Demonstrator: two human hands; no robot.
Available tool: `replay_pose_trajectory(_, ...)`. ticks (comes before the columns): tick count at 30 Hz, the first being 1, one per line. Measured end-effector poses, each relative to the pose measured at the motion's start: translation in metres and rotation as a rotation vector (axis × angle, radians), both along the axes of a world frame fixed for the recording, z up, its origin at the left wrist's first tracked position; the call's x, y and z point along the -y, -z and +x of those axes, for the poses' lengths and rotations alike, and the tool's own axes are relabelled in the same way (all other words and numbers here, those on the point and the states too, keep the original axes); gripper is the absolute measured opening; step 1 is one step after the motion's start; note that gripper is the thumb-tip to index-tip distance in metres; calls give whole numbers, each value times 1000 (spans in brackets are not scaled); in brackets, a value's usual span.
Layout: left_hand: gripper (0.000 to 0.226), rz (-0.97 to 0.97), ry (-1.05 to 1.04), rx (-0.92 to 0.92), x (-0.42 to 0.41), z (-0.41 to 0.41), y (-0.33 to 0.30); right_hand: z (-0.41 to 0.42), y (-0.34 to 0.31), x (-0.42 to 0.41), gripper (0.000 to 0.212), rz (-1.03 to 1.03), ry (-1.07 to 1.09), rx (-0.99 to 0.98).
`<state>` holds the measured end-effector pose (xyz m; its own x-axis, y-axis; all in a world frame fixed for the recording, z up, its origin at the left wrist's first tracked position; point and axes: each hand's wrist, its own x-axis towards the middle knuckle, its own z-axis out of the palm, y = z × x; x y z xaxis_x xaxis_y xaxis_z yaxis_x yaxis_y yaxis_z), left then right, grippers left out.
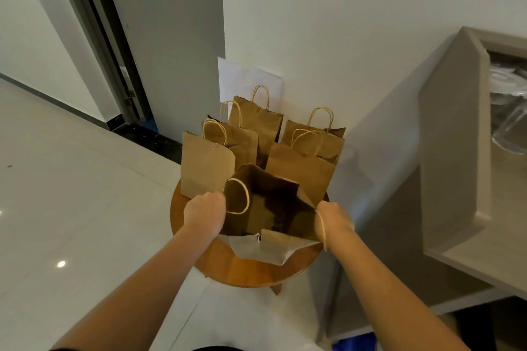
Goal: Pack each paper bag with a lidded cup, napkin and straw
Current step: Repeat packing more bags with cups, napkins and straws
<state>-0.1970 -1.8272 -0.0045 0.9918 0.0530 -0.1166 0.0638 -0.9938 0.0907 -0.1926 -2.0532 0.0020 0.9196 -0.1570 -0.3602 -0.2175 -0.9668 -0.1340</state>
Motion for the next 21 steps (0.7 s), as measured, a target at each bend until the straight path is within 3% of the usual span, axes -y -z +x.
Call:
replay_pose_trajectory(3, 18, 29, -28, -43, -2, 8, 7, 3, 6, -4, 27, -25, 11, -54)
replay_pose_trajectory(6, 17, -72, -25, -97, 3, 20, 14, 8, 14, -8, 19, 110, 64, -115)
replay_pose_trajectory(9, 17, -168, 5, -124, 4, 31, 24, 17, 20, -12, 7, 331, 272, -176)
replay_pose_trajectory(12, 19, -229, 3, -188, 1, 39, 36, 27, 36, -16, 17, 469, 467, -206)
replay_pose_trajectory(14, 22, -276, 1, -229, -4, 45, 44, 31, 48, -19, 10, 552, 537, -202)
replay_pose_trajectory(18, 27, -266, 26, -257, -8, 54, 40, 36, 60, -21, 14, 605, 499, -198)
replay_pose_trajectory(21, 29, -226, 95, -128, 1, 63, 12, 40, 53, -25, 21, 602, 455, -175)
